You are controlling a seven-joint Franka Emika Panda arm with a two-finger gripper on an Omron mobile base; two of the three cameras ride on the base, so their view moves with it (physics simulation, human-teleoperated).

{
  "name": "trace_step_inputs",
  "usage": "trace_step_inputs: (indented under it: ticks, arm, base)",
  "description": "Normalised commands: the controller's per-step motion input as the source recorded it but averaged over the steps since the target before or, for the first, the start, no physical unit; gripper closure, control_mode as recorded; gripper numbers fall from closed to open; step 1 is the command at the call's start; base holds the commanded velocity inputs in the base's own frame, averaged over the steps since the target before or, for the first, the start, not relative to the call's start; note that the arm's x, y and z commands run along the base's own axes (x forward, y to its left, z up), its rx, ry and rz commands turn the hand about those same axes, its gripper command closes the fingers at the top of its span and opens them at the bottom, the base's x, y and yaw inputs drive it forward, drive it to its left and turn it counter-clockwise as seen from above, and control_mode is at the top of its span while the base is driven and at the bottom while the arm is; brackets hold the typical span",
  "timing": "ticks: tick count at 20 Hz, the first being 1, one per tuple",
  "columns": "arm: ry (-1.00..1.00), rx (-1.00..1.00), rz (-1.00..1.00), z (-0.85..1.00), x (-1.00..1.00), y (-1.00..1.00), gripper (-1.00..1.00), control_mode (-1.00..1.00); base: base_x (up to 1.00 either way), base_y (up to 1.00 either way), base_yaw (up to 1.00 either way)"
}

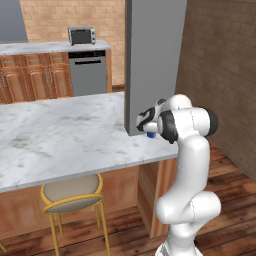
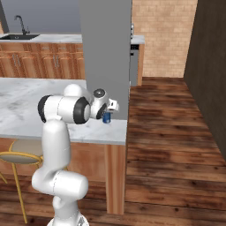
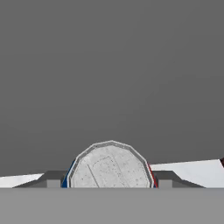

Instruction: Four empty soda cans are scattered around the kitchen. Gather all the cans and cluster them next to the stove for recycling.

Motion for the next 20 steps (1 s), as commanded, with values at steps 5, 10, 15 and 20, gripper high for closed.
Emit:
trace_step_inputs:
  ticks: [5, 10, 15, 20]
  arm:
    - [-0.02, 0.0, 0.0, 0.13, -0.38, -0.02, 1.0, -1.0]
    - [-0.1, 0.0, 0.0, 0.44, -0.51, -0.09, 1.0, -1.0]
    - [-0.04, 0.0, 0.0, 0.47, -0.62, -0.11, 1.0, -1.0]
    - [0.0, 0.0, 0.0, 0.51, -0.65, -0.04, 1.0, -1.0]
  base:
    - [0.0, 0.0, 0.0]
    - [0.0, 0.0, 0.0]
    - [0.0, 0.0, 0.0]
    - [0.0, 0.0, 0.0]
